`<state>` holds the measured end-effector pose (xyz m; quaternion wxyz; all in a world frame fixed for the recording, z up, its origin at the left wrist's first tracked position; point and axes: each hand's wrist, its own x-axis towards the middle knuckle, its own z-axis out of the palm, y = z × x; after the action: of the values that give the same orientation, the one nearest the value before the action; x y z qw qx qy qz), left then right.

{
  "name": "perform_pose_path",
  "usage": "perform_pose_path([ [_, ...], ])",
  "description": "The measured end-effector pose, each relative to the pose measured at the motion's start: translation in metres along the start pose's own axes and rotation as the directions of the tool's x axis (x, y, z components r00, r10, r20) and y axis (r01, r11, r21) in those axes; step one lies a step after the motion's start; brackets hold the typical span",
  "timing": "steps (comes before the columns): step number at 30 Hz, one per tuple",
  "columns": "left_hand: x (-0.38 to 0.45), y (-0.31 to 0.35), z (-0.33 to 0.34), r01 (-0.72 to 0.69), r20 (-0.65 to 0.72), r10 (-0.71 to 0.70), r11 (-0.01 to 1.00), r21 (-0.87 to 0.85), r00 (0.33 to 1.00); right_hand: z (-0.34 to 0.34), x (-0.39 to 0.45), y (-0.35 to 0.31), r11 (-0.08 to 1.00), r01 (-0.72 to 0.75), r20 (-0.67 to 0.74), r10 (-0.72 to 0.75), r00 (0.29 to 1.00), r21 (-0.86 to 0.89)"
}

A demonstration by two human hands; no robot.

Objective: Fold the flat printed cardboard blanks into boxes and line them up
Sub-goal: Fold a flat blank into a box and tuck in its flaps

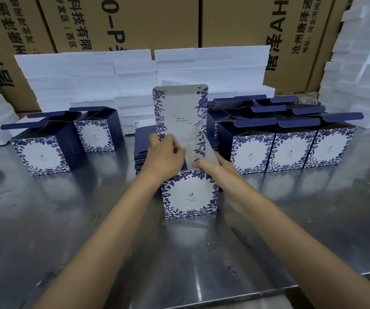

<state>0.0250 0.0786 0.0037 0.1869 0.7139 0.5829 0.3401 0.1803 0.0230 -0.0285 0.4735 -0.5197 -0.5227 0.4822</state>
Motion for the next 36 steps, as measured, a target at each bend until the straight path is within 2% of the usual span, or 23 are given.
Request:
perform_pose_path([
  [3,0.003,-0.007,0.002,0.051,0.048,-0.048,0.996,-0.067,0.998,-0.018,-0.001,-0.002,0.997,-0.065,0.123,0.069,0.990,-0.040],
  [5,0.005,-0.011,0.002,0.055,0.055,-0.052,0.996,-0.063,0.997,-0.031,-0.001,-0.008,0.990,-0.099,0.080,0.107,0.991,-0.100],
  [8,0.006,-0.011,0.003,0.059,0.057,-0.056,0.997,-0.058,0.997,-0.045,0.004,-0.013,0.957,-0.056,-0.028,0.050,0.998,-0.284],
  [13,0.006,-0.011,0.004,0.063,0.058,-0.060,0.997,-0.051,0.996,-0.045,0.005,-0.029,0.927,0.023,0.160,0.040,0.986,-0.374],
  [17,0.003,-0.008,0.001,0.037,0.077,-0.034,0.999,-0.035,0.996,-0.045,0.016,-0.041,0.871,0.029,0.163,0.059,0.985,-0.491],
  [20,0.001,-0.006,0.000,0.035,0.090,-0.030,0.998,-0.051,0.995,-0.044,0.024,-0.044,0.832,0.014,0.104,0.053,0.993,-0.555],
  [27,0.002,-0.004,0.000,0.073,0.114,-0.066,0.995,-0.060,0.991,-0.042,0.039,-0.040,0.844,-0.044,0.031,0.072,0.997,-0.534],
  [33,0.001,-0.002,0.000,0.070,0.141,-0.060,0.995,-0.071,0.988,-0.037,0.046,-0.032,0.890,0.033,-0.021,-0.047,0.999,-0.455],
  [36,0.001,-0.002,0.001,0.109,0.119,-0.090,0.980,-0.164,0.989,-0.036,0.051,-0.031,0.898,0.025,-0.071,-0.063,0.996,-0.439],
])
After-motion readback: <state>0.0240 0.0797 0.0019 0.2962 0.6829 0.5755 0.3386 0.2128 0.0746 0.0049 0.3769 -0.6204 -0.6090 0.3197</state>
